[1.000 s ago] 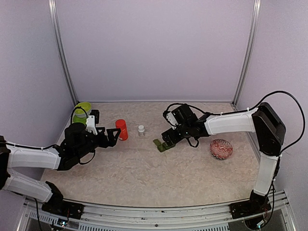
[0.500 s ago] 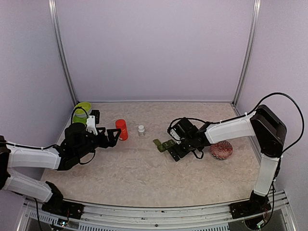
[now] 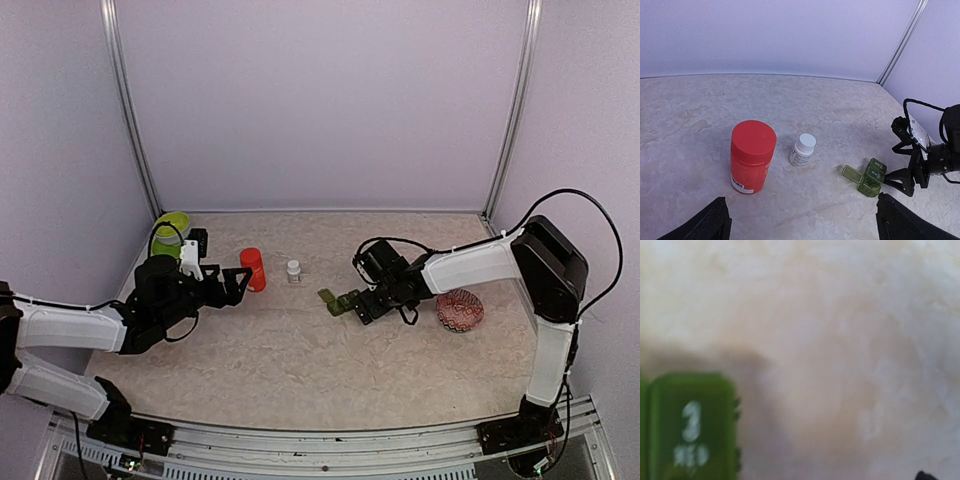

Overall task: Sort the pills into containers
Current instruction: Adjust the pill container at the center of the board.

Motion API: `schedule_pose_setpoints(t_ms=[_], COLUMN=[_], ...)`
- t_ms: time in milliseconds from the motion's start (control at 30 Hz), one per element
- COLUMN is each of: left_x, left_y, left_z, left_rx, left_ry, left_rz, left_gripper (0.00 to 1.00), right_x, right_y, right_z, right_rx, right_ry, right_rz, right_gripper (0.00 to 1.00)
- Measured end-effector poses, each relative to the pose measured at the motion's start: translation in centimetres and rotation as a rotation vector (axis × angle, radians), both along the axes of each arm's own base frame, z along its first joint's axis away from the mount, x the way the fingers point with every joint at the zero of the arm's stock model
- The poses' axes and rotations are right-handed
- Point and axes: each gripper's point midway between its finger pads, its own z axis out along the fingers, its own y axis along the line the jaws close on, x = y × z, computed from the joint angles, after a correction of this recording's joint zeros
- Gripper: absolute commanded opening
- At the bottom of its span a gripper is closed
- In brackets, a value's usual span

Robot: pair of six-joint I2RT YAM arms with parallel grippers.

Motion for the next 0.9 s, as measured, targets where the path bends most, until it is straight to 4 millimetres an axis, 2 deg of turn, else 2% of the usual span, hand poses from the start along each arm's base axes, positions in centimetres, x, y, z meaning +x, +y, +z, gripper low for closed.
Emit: schedule_pose_setpoints(t_ms=[367, 567, 900], left_x=[0.0, 0.0, 0.0], left_y=[0.0, 0.0, 0.1], left_z=[0.0, 0.0, 0.0], left_rx=[0.000, 0.000, 0.001], left_ry=[0.000, 0.000, -0.001], left_rz=[0.000, 0.000, 0.005], left_gripper=[0.99, 0.99, 0.99], right_x=[3.4, 4.9, 5.7], right_y=[0.4, 1.5, 2.0], right_z=[0.0, 0.0, 0.2], right_rx=[0.035, 0.043, 0.027], right_ry=[-0.029, -0.039, -0.056], right_rz=[-0.020, 0.010, 0.033], right_gripper=[1.00, 1.00, 1.00])
